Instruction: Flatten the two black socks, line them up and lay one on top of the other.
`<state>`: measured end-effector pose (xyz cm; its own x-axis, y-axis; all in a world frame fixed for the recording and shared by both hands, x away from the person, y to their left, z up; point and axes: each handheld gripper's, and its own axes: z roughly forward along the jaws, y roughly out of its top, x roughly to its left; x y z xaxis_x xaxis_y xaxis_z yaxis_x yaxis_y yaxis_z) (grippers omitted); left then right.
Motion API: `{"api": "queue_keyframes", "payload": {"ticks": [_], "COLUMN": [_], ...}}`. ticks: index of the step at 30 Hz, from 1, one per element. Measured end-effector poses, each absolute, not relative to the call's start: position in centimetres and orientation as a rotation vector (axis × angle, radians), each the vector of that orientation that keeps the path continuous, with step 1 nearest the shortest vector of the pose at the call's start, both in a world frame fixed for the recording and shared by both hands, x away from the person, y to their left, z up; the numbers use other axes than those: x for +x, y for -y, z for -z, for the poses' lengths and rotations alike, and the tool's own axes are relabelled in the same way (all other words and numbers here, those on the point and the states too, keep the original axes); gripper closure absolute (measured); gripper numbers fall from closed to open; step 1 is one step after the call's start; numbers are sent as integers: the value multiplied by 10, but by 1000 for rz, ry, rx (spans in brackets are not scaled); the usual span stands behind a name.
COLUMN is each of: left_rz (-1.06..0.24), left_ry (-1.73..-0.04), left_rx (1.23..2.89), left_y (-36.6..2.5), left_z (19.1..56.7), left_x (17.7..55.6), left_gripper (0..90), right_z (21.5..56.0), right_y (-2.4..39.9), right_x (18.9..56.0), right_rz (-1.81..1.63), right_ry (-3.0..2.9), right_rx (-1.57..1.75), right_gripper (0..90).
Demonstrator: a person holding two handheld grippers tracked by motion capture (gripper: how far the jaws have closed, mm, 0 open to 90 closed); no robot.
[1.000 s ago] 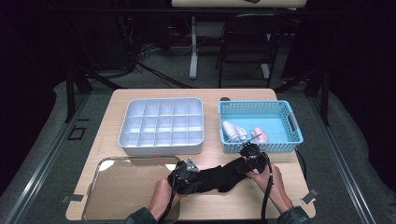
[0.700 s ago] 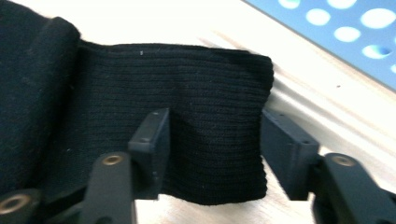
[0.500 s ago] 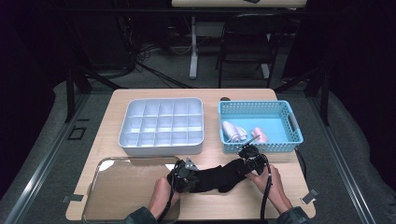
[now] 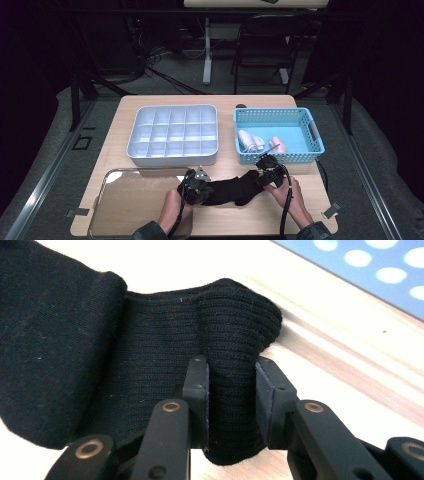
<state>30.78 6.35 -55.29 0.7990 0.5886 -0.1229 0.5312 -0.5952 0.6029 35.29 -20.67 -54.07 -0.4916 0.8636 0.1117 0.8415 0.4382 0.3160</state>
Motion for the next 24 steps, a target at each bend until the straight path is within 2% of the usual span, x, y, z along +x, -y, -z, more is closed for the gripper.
{"api": "queue_keyframes", "payload": {"ticks": [24], "left_rz": [-94], "left_ry": [-855], "left_rx": [2338], "left_y": [-76], "left_z": [550], "left_x": [314], "left_gripper": [859], "right_z": [536], "right_y": [233], "right_x": [357], "right_rz": [-475], "right_ry": [-2572], "right_rx": [1545], "right_gripper": [684]}}
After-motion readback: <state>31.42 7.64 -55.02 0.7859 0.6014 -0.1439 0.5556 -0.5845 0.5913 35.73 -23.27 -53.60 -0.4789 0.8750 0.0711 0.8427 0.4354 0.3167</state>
